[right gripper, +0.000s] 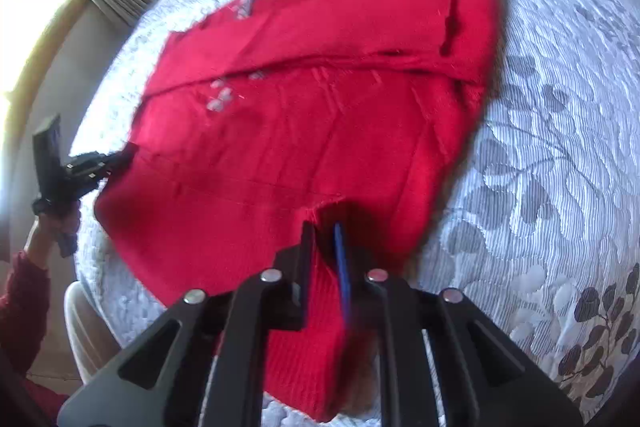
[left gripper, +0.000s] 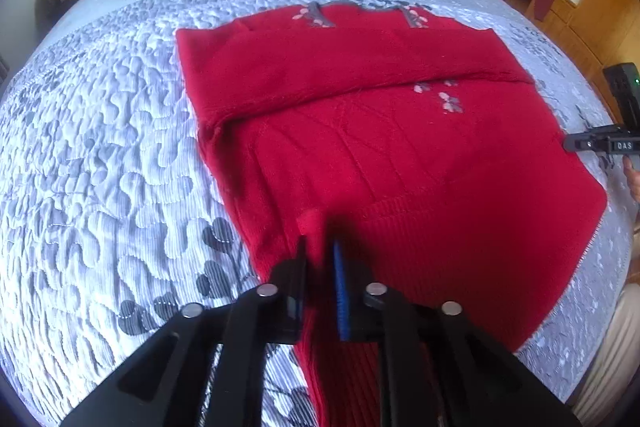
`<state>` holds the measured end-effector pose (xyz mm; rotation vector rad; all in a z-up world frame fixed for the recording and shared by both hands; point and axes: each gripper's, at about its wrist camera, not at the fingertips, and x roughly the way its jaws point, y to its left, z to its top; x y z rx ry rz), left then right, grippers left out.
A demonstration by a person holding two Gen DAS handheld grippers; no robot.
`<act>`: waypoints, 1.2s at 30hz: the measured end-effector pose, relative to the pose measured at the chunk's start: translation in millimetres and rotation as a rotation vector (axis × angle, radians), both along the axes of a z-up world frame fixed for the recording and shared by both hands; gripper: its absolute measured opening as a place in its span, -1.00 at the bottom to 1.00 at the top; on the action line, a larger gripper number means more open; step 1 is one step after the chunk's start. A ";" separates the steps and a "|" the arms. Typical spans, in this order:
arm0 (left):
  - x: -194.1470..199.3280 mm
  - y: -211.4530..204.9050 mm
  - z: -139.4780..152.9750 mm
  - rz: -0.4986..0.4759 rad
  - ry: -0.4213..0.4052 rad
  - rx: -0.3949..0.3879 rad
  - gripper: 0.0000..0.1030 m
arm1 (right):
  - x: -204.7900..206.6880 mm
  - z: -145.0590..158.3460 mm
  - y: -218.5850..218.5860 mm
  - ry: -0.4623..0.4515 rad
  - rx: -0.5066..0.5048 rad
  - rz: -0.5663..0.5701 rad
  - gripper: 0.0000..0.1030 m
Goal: Fold small clothes
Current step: 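Close both tools on the folded hem edge of the red sweater, then lift the held edge with both tools, fold it toward the collar, open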
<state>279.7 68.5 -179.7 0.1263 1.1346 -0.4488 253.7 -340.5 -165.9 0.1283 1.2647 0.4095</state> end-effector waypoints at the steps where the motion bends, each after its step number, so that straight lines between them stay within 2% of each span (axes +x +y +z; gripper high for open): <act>1: 2.5 -0.3 -0.9 0.002 0.004 -0.005 -0.58 | 1.9 -2.8 -0.1 0.006 -0.008 -0.002 -0.48; 4: 11.9 -0.5 -3.7 0.015 0.020 -0.013 -0.42 | 6.9 -11.1 0.2 0.029 -0.008 -0.005 -0.37; 6: 14.6 -0.4 -5.2 0.025 0.027 -0.021 -0.43 | 6.8 -13.0 0.7 0.028 -0.006 -0.003 -0.34; 7: 14.4 -0.8 -5.4 0.026 0.029 -0.022 -0.52 | 6.3 -13.2 2.3 0.026 -0.001 0.004 -0.34; 8: 13.7 -1.2 -4.9 0.024 0.027 -0.027 -0.64 | 4.7 -12.4 4.1 0.020 -0.009 0.015 -0.52; 9: 11.6 -0.6 -4.0 0.021 0.028 -0.035 -0.82 | 3.3 -11.7 5.4 0.017 -0.012 0.027 -0.78; 12: 5.7 3.6 3.0 0.033 0.013 -0.061 -0.90 | 0.1 -5.3 2.6 0.004 0.004 0.027 -0.87; 15: -1.6 8.5 20.9 0.041 -0.028 -0.104 -0.90 | -6.2 13.3 -5.5 -0.043 0.077 0.011 -0.88; 22: 6.7 15.5 72.3 0.084 -0.130 -0.167 -0.90 | -1.7 67.9 -13.3 -0.148 0.117 -0.002 -0.89; 25: 31.3 17.8 96.5 0.134 -0.181 -0.190 -0.90 | 14.3 90.9 -17.9 -0.189 0.096 -0.016 -0.89; 28: 65.9 19.6 109.4 0.187 -0.194 -0.215 -0.90 | 41.0 109.1 -20.4 -0.216 0.078 -0.042 -0.89; 32: 124.7 14.3 114.0 0.239 -0.219 -0.199 -0.90 | 93.5 120.8 -22.0 -0.223 0.026 -0.086 -0.90; 36: 185.3 5.6 106.3 0.271 -0.241 -0.168 -0.91 | 156.4 117.9 -23.4 -0.211 -0.039 -0.137 -0.90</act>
